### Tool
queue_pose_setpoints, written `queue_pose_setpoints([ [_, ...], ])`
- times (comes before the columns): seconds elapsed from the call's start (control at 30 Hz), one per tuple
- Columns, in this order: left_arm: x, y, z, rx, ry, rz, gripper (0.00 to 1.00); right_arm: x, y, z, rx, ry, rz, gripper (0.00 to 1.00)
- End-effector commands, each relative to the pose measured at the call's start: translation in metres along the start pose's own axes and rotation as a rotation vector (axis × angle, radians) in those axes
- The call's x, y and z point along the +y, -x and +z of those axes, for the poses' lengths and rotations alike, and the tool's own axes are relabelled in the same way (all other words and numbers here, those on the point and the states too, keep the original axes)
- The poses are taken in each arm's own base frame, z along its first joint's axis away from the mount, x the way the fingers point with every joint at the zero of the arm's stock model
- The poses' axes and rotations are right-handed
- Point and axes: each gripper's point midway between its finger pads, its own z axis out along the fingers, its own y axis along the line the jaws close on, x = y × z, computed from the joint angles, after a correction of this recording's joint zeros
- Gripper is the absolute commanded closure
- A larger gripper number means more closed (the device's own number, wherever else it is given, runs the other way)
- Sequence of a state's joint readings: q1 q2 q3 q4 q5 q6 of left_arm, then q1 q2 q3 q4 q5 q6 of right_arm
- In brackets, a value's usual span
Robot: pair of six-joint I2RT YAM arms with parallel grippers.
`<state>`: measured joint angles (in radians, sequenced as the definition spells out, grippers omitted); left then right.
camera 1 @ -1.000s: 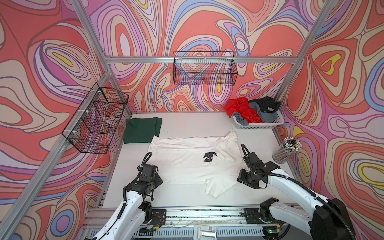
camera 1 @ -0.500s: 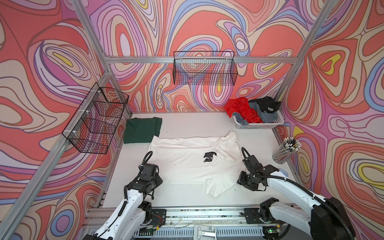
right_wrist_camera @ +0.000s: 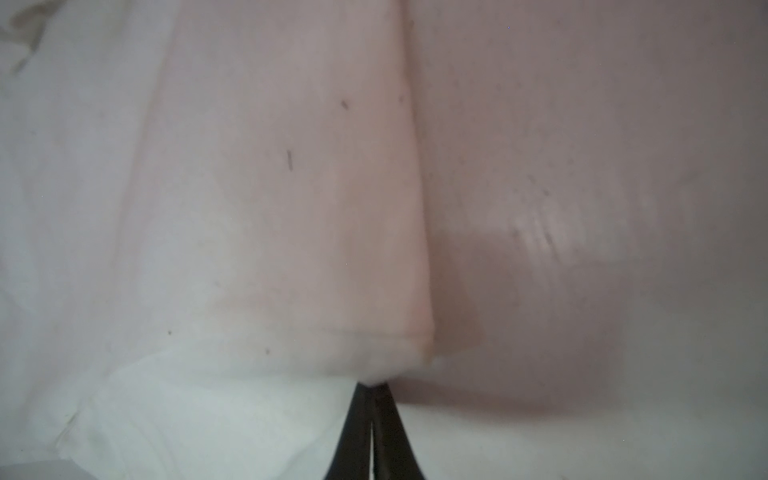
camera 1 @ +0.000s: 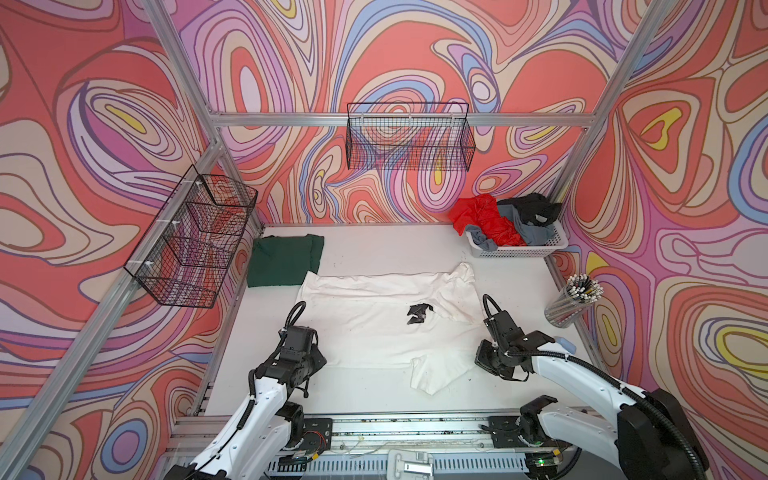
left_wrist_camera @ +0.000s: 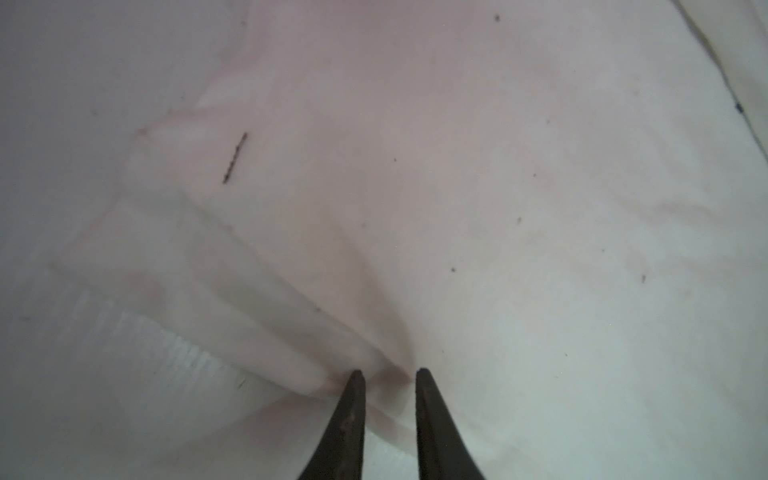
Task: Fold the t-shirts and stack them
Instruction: 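Pinch the near hem corners with both grippers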
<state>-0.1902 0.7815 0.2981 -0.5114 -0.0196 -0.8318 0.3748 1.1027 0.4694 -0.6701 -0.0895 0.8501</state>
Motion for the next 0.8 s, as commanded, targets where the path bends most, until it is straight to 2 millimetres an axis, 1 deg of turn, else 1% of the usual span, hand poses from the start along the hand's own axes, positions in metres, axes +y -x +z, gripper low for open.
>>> queue_pose_setpoints([
  [0.0,-0.001,-0.001,0.001,0.002,-0.004,0.009,0.85,-0.003,0.005,0.000,-0.030,-0.023,0.006,1.00],
  [0.1,0.000,-0.001,0.000,0.001,-0.005,0.011,0.95,-0.002,0.006,-0.003,-0.037,-0.022,0.001,1.00],
  [0.13,0.000,-0.001,-0.001,-0.001,-0.008,0.010,1.00,-0.001,0.008,-0.005,-0.044,-0.025,-0.002,1.00],
  [0.6,-0.002,-0.002,-0.002,0.006,-0.012,0.024,1.00,0.017,0.024,-0.032,-0.110,0.010,-0.005,1.00],
  [0.77,0.003,-0.001,-0.002,0.001,0.011,0.011,1.00,0.025,0.032,-0.044,-0.136,0.017,-0.015,1.00],
])
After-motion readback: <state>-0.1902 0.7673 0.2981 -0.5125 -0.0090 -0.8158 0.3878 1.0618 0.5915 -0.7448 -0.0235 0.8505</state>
